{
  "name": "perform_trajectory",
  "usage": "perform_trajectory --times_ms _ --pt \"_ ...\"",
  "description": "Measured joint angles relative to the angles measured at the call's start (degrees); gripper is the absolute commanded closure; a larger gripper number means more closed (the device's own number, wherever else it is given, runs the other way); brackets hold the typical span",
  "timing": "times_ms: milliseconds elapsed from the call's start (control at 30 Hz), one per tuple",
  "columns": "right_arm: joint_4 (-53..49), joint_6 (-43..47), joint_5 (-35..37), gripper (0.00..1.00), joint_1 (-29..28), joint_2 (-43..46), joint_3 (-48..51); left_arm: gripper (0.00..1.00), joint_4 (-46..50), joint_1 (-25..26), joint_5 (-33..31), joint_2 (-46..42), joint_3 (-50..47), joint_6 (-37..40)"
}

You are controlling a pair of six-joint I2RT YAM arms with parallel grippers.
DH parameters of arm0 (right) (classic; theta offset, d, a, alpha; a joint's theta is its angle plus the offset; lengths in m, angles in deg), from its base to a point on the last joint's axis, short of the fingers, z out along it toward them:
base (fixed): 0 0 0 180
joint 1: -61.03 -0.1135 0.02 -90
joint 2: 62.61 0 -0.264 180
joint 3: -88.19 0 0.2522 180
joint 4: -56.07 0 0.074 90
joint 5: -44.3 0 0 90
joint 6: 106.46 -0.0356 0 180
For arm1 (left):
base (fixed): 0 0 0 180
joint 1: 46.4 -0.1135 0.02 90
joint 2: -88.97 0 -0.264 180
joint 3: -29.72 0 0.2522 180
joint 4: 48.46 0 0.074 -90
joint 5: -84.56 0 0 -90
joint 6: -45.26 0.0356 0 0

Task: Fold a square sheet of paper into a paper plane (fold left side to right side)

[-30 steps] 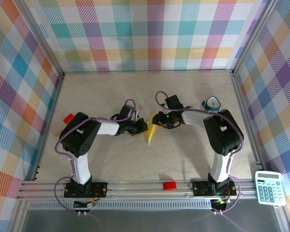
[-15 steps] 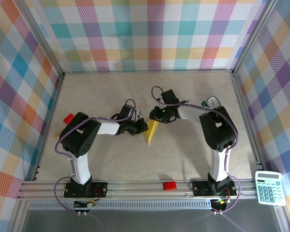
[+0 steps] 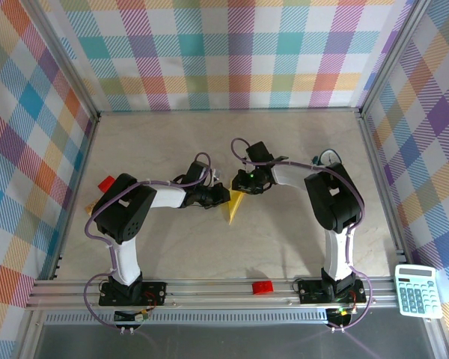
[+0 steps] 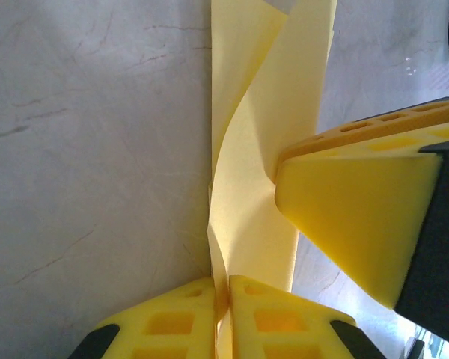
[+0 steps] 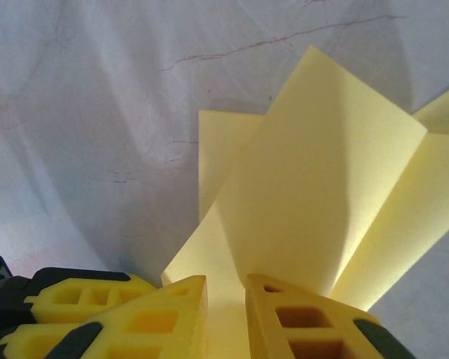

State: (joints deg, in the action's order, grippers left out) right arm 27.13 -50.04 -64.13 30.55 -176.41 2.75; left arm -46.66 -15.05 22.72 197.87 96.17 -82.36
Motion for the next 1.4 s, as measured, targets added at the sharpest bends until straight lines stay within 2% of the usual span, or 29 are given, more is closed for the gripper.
perform_trajectory --times_ms 733,967,1200,1400 --pt "1.2 -0.2 1.3 0.81 0.0 0.3 2.2 0.88 3.0 0.1 -0.2 0.5 1.7 0.0" --pt "5.1 -0.7 1.4 0.95 0.1 1.8 6.2 0.86 2.5 0.1 -0.4 0.1 1.3 0.0" --pt "8.2 -0.6 0.8 0.97 0.6 3.5 9.7 0.81 5.0 0.8 -4.3 -3.1 1.1 2.4" --pt "8.8 -0.6 0.8 0.97 0.7 3.7 10.0 0.92 10.8 0.7 -5.2 -11.2 1.6 6.0"
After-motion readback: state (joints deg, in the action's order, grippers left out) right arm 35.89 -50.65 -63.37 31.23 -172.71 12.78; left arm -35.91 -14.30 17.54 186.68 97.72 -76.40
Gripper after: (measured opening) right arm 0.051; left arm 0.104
